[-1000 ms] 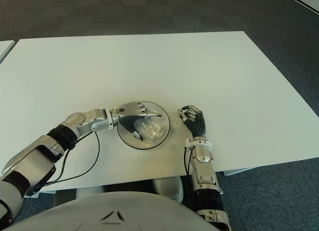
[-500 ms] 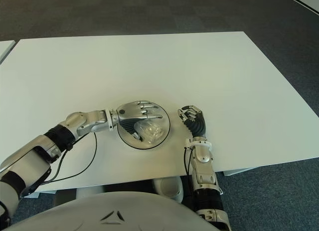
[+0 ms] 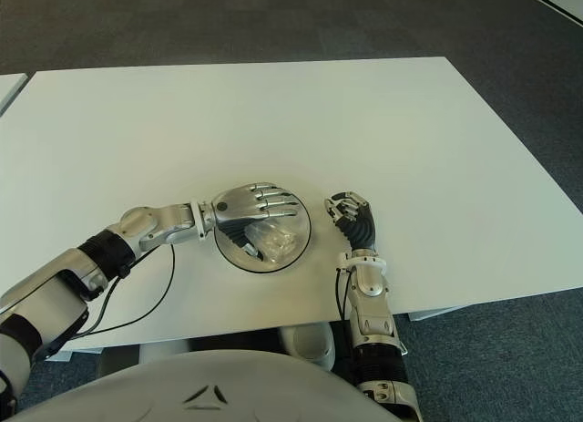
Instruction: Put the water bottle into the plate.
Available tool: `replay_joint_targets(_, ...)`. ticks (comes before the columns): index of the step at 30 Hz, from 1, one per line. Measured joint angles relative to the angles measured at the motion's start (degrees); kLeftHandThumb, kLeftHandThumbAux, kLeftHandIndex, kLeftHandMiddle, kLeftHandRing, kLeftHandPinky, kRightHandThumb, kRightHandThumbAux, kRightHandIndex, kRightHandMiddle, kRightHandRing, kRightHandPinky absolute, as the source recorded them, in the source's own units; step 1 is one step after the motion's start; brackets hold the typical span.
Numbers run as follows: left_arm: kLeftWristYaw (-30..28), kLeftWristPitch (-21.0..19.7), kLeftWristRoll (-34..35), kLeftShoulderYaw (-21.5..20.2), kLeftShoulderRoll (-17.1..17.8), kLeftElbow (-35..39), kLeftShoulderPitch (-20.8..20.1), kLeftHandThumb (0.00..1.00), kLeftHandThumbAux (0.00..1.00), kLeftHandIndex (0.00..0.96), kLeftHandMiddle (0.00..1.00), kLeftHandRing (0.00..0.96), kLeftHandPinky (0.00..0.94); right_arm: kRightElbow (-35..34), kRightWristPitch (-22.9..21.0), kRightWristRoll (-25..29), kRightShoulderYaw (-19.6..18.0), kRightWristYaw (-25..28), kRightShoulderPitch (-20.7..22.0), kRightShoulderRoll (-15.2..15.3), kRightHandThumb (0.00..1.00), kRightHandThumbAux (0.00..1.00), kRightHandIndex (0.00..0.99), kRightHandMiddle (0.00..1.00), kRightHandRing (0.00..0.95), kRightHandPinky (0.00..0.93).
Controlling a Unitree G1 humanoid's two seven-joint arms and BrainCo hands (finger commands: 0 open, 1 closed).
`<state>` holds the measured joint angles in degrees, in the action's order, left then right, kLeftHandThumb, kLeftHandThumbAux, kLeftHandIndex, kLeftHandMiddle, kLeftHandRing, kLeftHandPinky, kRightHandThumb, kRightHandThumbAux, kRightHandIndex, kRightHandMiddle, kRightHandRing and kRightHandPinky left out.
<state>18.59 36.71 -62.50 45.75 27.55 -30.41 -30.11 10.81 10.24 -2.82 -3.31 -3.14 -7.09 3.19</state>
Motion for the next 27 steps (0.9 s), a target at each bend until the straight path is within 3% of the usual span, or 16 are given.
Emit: replay_joint_targets(27,3.8,-0.7,0.7,-0.2,-0.7,0.6,1.7,0.16,0.206,0.0,0.0,0.0,0.0,-0.2,-0.2,0.0,0.0,-0.2,0.1,-0.2,0.705,0.73,0.438,0.705,0.687,0.67)
